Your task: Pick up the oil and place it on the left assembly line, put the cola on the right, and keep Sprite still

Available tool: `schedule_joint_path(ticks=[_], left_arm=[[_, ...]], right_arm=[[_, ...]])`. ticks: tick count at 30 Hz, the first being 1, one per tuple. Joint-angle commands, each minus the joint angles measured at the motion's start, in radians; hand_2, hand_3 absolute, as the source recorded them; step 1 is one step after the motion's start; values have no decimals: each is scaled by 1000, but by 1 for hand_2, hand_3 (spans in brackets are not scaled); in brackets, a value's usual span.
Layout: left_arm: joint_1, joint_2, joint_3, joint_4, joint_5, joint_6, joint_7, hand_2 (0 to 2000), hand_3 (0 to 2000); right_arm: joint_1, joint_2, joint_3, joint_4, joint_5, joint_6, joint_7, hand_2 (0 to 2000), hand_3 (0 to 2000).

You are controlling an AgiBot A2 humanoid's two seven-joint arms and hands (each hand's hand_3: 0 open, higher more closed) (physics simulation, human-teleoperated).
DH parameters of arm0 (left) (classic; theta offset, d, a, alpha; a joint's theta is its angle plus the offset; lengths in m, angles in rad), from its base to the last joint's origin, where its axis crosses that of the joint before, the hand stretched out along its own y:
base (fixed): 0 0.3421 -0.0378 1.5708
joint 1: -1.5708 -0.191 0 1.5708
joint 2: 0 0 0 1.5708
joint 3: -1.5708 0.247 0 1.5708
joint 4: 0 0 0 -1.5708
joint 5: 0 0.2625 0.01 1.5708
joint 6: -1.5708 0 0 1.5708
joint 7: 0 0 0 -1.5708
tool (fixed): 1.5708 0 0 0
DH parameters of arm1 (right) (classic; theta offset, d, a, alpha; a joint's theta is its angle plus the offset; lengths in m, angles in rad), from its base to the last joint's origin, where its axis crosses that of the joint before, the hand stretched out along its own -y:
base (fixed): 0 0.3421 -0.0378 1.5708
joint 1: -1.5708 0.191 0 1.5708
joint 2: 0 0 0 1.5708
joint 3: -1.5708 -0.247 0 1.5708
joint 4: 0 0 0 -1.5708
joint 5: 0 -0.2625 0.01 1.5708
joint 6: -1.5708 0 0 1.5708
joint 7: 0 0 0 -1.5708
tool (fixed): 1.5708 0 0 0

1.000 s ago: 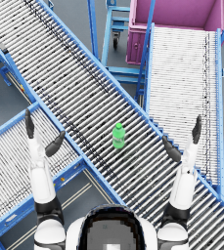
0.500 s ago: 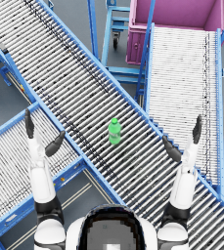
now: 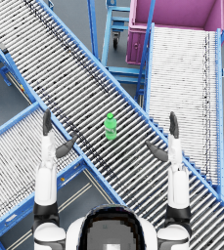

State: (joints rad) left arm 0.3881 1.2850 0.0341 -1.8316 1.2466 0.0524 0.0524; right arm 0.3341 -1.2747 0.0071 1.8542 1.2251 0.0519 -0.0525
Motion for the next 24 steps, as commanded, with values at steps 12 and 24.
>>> schedule_joint_path(ticks=[12, 24], left_arm=[[-94, -74, 159, 34, -234, 46, 46, 0, 0], [-99, -78, 168, 35, -247, 48, 48, 0, 0]], right_arm=[[-43, 65, 185, -55, -213, 45, -46, 0, 0], [-45, 68, 195, -58, -225, 48, -48, 0, 0]])
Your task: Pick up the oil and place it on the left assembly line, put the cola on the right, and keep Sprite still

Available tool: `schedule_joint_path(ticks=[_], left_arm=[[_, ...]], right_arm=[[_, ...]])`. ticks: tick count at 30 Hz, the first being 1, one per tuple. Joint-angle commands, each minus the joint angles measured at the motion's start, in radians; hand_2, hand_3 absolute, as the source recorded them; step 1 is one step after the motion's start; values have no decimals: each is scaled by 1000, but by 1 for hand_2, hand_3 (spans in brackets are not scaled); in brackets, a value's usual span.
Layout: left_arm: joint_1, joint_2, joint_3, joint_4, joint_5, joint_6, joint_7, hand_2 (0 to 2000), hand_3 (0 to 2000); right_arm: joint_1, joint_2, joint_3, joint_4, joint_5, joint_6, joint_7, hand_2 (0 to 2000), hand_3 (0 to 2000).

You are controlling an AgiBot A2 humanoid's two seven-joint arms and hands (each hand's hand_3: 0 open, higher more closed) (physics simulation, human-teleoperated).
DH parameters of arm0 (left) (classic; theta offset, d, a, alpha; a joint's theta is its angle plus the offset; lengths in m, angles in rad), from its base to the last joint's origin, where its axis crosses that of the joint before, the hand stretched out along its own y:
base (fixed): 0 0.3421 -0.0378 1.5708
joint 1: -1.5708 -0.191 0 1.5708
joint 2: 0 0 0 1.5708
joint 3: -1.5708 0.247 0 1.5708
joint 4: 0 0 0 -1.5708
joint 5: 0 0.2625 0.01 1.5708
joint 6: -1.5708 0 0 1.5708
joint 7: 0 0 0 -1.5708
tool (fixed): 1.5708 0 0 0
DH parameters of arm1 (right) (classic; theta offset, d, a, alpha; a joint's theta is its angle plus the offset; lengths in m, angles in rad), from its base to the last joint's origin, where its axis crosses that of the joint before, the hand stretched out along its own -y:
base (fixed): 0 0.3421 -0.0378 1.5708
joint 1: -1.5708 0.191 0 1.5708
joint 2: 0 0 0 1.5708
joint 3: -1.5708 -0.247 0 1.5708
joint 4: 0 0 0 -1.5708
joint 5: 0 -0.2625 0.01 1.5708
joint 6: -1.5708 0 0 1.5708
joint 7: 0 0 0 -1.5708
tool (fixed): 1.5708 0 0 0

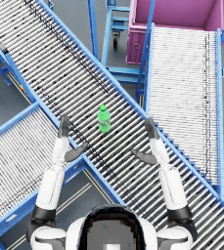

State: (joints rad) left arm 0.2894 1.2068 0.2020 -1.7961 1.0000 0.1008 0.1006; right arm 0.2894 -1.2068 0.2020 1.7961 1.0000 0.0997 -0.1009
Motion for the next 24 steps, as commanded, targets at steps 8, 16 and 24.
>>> schedule_joint_path(ticks=[8, 16, 24], left_arm=[[0, 0, 0, 0, 0, 0, 0, 0, 0], [0, 0, 0, 0, 0, 0, 0, 0, 0], [0, 0, 0, 0, 0, 0, 0, 0, 0]], right_arm=[[0, 0, 0, 0, 0, 0, 0, 0, 0], [0, 0, 0, 0, 0, 0, 0, 0, 0], [0, 0, 0, 0, 0, 0, 0, 0, 0]])
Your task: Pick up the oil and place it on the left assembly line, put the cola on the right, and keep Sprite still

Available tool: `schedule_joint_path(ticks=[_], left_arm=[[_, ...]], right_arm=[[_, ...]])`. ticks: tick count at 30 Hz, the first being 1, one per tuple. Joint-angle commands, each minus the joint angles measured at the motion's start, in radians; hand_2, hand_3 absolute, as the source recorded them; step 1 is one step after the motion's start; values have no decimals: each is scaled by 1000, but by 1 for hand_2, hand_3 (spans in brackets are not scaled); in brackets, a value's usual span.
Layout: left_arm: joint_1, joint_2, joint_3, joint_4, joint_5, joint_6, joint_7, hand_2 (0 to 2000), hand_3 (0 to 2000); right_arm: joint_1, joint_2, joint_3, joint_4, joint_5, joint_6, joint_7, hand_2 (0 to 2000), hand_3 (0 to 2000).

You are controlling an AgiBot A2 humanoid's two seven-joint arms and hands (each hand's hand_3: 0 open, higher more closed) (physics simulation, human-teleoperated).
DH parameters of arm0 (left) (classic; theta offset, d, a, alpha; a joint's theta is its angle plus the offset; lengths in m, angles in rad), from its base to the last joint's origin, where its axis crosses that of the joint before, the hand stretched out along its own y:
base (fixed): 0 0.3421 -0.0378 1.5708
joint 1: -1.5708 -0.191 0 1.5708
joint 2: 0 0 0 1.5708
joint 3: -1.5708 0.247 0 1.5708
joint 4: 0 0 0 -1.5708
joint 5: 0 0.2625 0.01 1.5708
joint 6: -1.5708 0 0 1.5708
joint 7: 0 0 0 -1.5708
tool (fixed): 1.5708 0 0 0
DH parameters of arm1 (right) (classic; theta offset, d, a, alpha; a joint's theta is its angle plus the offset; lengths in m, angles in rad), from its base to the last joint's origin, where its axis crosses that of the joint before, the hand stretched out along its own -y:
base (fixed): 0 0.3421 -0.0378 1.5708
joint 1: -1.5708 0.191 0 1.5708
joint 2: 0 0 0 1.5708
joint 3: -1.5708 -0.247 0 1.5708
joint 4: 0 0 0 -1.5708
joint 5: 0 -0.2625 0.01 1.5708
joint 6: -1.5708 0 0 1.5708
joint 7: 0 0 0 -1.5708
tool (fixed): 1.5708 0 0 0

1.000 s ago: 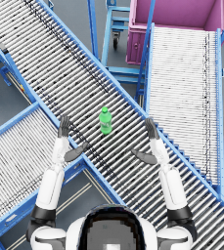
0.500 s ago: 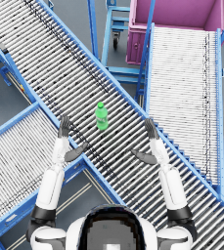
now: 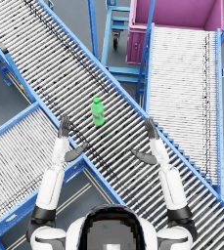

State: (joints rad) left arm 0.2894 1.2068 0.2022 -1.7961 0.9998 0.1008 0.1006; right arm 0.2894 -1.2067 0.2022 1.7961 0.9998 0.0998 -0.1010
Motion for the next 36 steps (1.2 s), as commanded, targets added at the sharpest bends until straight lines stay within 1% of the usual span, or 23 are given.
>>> schedule_joint_path(ticks=[1, 36], left_arm=[[0, 0, 0, 0, 0, 0, 0, 0, 0], [0, 0, 0, 0, 0, 0, 0, 0, 0]], right_arm=[[0, 0, 0, 0, 0, 0, 0, 0, 0], [0, 0, 0, 0, 0, 0, 0, 0, 0]])
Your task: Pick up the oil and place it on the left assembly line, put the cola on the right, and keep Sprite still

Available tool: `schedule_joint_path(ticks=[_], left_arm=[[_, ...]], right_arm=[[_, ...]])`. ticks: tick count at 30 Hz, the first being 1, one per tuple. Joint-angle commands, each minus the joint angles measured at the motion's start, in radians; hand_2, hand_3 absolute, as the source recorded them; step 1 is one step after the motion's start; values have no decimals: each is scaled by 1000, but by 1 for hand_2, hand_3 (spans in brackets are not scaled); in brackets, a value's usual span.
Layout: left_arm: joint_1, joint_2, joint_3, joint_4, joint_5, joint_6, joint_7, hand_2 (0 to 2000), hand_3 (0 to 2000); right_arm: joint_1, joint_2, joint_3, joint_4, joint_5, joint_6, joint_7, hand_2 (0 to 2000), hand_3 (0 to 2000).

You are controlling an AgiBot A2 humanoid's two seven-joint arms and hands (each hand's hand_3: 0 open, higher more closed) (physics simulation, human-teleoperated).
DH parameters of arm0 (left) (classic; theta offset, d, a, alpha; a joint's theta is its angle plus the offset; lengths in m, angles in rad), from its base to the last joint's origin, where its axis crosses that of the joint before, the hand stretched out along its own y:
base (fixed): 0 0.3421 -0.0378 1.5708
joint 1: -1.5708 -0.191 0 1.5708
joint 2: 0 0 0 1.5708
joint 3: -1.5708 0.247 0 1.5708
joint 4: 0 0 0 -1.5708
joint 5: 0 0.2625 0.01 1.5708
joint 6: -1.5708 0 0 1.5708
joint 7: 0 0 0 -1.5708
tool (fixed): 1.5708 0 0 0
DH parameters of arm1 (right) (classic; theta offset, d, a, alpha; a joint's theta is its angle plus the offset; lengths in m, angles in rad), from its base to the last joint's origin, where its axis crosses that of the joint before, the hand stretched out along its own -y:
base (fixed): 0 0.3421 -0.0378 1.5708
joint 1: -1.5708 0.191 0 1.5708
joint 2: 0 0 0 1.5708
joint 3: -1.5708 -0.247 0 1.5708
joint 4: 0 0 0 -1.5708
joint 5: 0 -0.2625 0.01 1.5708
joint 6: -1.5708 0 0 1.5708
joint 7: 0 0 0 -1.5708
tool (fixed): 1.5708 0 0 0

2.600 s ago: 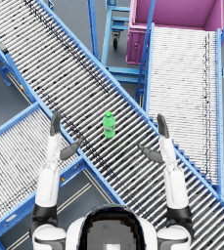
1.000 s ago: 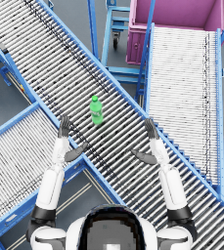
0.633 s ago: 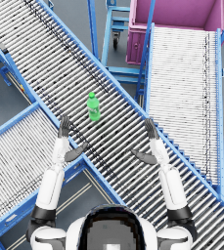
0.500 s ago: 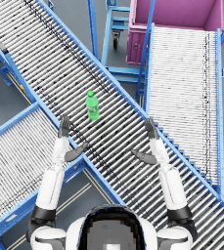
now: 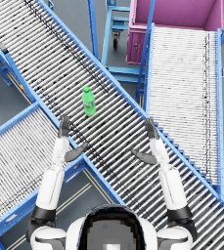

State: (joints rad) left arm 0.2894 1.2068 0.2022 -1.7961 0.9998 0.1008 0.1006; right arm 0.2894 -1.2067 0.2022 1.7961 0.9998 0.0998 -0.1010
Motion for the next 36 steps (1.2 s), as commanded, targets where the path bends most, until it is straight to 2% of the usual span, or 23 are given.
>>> schedule_joint_path(ticks=[1, 36], left_arm=[[0, 0, 0, 0, 0, 0, 0, 0, 0], [0, 0, 0, 0, 0, 0, 0, 0, 0]], right_arm=[[0, 0, 0, 0, 0, 0, 0, 0, 0], [0, 0, 0, 0, 0, 0, 0, 0, 0]])
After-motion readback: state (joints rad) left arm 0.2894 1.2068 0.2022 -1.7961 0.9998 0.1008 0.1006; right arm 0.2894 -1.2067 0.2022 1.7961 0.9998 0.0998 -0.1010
